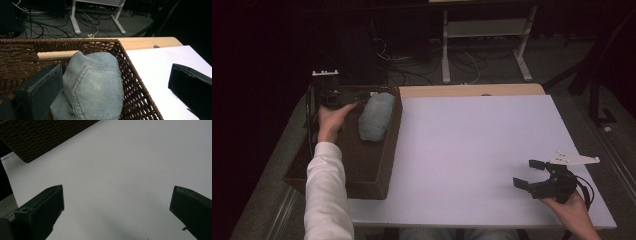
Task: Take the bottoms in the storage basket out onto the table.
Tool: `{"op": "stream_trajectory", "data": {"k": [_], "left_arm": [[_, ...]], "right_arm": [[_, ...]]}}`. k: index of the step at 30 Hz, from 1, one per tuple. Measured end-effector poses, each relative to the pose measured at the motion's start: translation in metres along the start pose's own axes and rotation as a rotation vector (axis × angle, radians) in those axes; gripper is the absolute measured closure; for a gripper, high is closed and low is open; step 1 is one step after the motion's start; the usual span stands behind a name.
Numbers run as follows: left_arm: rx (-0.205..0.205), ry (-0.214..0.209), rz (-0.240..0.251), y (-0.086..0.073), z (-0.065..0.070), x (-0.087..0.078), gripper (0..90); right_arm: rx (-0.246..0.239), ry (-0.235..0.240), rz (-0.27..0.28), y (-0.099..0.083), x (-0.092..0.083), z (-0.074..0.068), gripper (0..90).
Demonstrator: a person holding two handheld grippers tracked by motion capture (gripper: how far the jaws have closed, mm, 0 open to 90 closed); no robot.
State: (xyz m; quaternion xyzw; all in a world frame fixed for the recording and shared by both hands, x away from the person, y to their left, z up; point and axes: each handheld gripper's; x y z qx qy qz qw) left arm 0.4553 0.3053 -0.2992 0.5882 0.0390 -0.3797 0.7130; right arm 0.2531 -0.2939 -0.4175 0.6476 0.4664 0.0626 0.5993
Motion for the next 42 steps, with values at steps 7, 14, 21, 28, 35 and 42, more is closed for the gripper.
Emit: {"op": "stream_trajectory", "data": {"k": [7, 14, 21, 28, 35, 42], "left_arm": [[-0.017, 0.0, -0.004, -0.003, -0.004, 0.005, 0.0], [-0.033, 0.004, -0.015, -0.008, -0.007, 0.014, 0.0], [-0.041, 0.013, -0.026, -0.013, -0.01, 0.02, 0.0], [-0.05, 0.015, -0.051, -0.021, -0.013, 0.031, 0.0], [-0.052, 0.021, -0.068, -0.025, -0.015, 0.037, 0.0], [-0.065, 0.027, -0.084, -0.031, -0.021, 0.046, 0.0]], "right_arm": [[-0.003, -0.001, -0.004, 0.0, 0.0, 0.0, 0.0], [-0.005, 0.0, -0.007, 0.0, 0.001, 0.0, 0.0], [-0.009, -0.001, -0.014, 0.0, 0.002, -0.001, 0.0], [-0.011, -0.001, -0.016, 0.0, 0.002, -0.001, 0.0], [-0.014, -0.002, -0.021, -0.001, 0.003, -0.001, 0.0], [-0.016, -0.001, -0.03, -0.001, 0.004, -0.001, 0.0]]}}
Point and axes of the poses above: each handheld gripper's, and its own axes: x roughly forward along the jaws, y roughly out of its top, z roughly to its right, and after that the axes turned 1 degree about z, right-handed
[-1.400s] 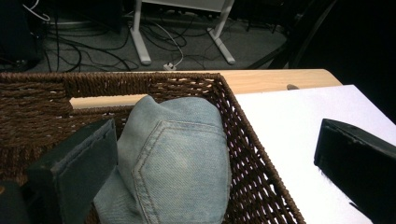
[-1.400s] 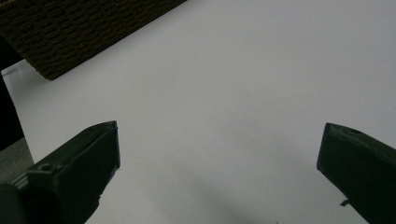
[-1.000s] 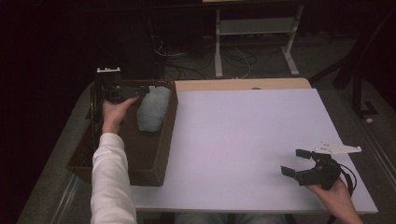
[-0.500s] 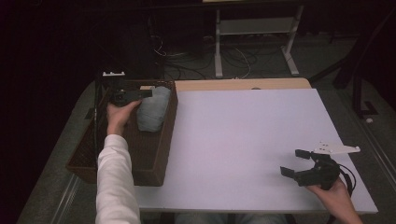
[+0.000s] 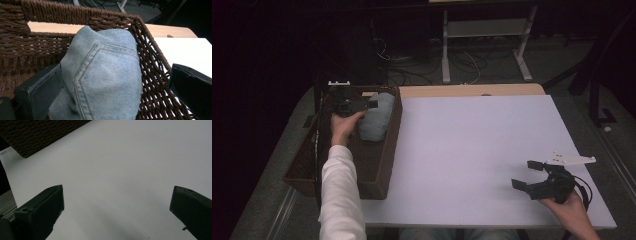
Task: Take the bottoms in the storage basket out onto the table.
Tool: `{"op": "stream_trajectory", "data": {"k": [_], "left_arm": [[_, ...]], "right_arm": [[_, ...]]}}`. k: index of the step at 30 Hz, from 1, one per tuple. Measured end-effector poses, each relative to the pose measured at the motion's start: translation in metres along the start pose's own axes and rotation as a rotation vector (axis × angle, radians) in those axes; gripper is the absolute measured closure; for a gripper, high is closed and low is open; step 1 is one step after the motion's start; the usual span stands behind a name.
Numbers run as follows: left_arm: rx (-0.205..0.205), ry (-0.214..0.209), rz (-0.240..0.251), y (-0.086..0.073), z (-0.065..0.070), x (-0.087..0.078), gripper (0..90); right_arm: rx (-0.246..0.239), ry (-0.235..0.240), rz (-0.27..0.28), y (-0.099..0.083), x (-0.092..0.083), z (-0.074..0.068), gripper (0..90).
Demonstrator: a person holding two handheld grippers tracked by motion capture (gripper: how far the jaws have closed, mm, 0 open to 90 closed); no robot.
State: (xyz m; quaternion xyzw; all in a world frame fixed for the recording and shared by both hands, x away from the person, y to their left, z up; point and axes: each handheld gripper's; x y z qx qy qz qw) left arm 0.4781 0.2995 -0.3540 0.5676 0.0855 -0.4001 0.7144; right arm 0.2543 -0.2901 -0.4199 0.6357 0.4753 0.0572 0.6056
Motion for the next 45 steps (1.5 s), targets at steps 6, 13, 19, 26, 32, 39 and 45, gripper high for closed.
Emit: {"op": "stream_trajectory", "data": {"k": [6, 13, 19, 26, 32, 39, 45], "left_arm": [[-0.029, 0.003, 0.0, -0.004, -0.006, 0.008, 0.0], [-0.051, 0.006, -0.024, -0.011, -0.011, 0.02, 0.0], [-0.053, 0.009, -0.062, -0.017, -0.012, 0.029, 0.0], [-0.049, 0.012, -0.077, -0.019, -0.012, 0.033, 0.0], [-0.024, 0.028, -0.104, -0.022, -0.01, 0.038, 0.0], [-0.006, 0.043, -0.131, -0.024, -0.009, 0.043, 0.0], [0.019, 0.066, -0.174, -0.025, -0.005, 0.049, 0.0]], "right_arm": [[-0.008, 0.002, -0.005, 0.0, 0.001, -0.001, 0.0], [-0.007, 0.003, -0.009, 0.0, 0.001, -0.001, 0.0], [-0.008, 0.002, -0.01, 0.0, 0.001, -0.001, 0.0], [-0.011, 0.004, -0.011, 0.0, 0.002, -0.001, 0.0], [-0.01, 0.005, -0.012, 0.0, 0.002, -0.001, 0.0], [-0.011, 0.007, -0.013, 0.0, 0.002, -0.001, 0.0], [-0.012, 0.007, -0.012, 0.0, 0.002, -0.002, 0.0]]}}
Point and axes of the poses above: each handheld gripper's, and its own axes: x roughly forward along the jaws, y roughly out of its top, z roughly to its right, and after that the axes turned 1 degree about z, right-handed
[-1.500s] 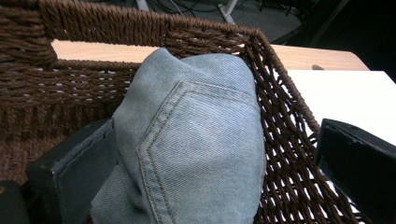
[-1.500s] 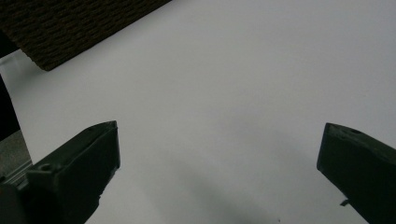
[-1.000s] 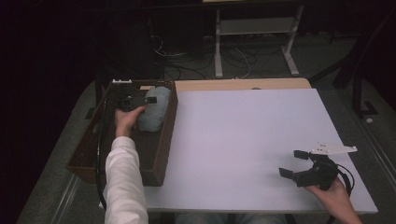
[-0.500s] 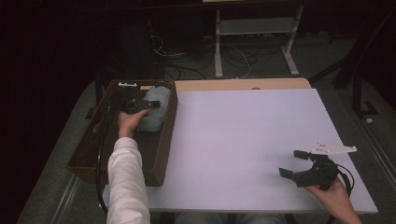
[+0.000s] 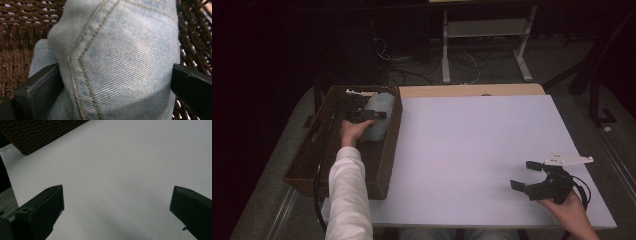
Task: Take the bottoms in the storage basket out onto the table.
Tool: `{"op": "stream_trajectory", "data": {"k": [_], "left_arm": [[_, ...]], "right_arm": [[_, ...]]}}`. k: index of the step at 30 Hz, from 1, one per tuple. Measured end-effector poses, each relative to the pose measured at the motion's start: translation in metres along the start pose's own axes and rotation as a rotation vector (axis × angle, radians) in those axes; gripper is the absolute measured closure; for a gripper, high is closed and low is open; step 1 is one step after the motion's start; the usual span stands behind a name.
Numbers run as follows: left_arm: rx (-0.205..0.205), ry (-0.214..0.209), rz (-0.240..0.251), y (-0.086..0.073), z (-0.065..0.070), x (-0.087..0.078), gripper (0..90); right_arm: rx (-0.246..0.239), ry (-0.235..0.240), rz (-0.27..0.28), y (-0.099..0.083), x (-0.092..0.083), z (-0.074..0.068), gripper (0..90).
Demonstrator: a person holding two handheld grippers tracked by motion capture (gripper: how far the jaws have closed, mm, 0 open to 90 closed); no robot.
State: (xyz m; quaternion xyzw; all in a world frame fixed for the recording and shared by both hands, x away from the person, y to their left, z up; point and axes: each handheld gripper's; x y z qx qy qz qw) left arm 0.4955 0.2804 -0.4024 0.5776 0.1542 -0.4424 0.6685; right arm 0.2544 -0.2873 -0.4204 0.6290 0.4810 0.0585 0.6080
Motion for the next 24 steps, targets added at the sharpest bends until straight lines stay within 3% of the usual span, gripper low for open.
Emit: {"op": "stream_trajectory", "data": {"k": [4, 12, 24], "left_arm": [[0.021, 0.013, -0.021, 0.0005, 0.0028, 0.0025, 0.0], [-0.002, -0.002, -0.03, 0.0011, 0.0013, 0.0021, 4.3], [-0.014, 0.019, -0.044, 0.0036, 0.004, -0.0001, 16.3]], "right_arm": [[-0.001, 0.001, 0.0, 0.0, 0.0001, -0.0001, 0.0], [0.002, 0.002, 0.002, 0.0002, 0.0, 0.0, 0.0], [0.002, 0.002, 0.003, 0.0005, 0.0, 0.0001, 0.0]]}}
Point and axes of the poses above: each handheld gripper's, and its own axes: x roughly forward along the jaws, y roughly out of its top, z roughly to its right, and after that the axes turned 1 degree about z, right-handed
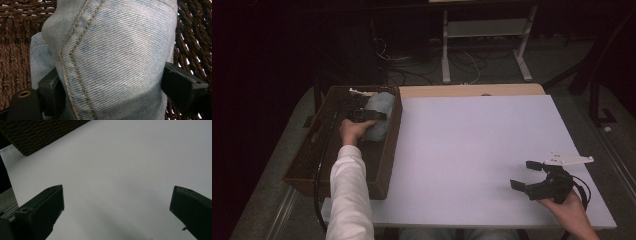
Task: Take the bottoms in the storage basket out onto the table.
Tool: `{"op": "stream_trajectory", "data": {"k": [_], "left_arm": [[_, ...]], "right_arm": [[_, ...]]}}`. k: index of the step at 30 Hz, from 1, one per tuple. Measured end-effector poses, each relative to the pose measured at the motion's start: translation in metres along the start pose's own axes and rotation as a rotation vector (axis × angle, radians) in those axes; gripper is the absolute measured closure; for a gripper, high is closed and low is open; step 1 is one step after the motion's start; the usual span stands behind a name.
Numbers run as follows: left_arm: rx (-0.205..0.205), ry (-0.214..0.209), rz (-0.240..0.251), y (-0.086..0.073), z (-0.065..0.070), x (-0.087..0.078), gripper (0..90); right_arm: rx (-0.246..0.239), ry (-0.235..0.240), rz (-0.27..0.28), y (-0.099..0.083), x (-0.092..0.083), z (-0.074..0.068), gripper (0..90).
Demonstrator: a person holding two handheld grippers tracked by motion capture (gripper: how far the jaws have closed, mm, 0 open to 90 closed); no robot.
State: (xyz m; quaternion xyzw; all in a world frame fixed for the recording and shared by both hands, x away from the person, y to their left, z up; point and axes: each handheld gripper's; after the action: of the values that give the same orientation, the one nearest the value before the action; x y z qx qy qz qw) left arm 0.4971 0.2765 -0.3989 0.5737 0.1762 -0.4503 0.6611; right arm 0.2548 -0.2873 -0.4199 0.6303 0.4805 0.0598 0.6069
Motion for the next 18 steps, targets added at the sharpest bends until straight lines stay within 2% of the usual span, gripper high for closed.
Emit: {"op": "stream_trajectory", "data": {"k": [1, 3, 4, 6, 7, 8, 9, 13, 18], "left_arm": [[-0.002, 0.005, -0.007, 0.001, 0.0, -0.001, 20.7], [-0.006, 0.005, -0.015, 0.003, 0.001, -0.001, 22.5], [-0.008, 0.006, -0.029, 0.004, 0.001, -0.002, 27.8], [-0.007, 0.007, -0.05, 0.007, 0.002, -0.003, 30.7], [-0.009, 0.002, -0.064, 0.01, 0.003, -0.004, 39.5], [-0.009, 0.002, -0.064, 0.01, 0.003, -0.004, 42.8], [-0.02, -0.005, -0.066, 0.011, 0.002, -0.006, 42.8], [-0.061, -0.036, -0.064, 0.013, -0.002, -0.01, 58.6], [-0.064, -0.039, -0.058, 0.013, -0.002, -0.012, 62.5]], "right_arm": [[0.001, 0.0, 0.001, 0.0, 0.0, 0.0, 0.0], [0.001, 0.001, 0.001, 0.0, 0.0, 0.0, 0.0], [0.001, 0.001, 0.002, 0.0, 0.0, 0.0, 0.0], [0.001, 0.001, 0.001, 0.0, 0.0, 0.0, 0.0], [0.001, 0.001, 0.002, 0.0, 0.0, 0.0, 0.0], [0.001, 0.001, 0.002, 0.0, 0.0, 0.0, 0.0], [0.001, 0.001, 0.003, 0.0, 0.0, 0.0, 0.0], [0.0, 0.0, 0.006, 0.0, -0.001, 0.0, 0.0], [0.003, -0.002, 0.007, 0.0, -0.001, 0.001, 0.0]]}}
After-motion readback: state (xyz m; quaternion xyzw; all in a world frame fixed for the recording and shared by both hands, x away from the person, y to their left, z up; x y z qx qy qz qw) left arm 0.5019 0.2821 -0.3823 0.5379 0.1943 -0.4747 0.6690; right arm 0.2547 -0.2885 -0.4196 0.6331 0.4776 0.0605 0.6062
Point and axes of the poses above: each handheld gripper's, and its own axes: x roughly forward along the jaws, y roughly out of its top, z roughly to its right, and after that the axes turned 1 degree about z, right-handed
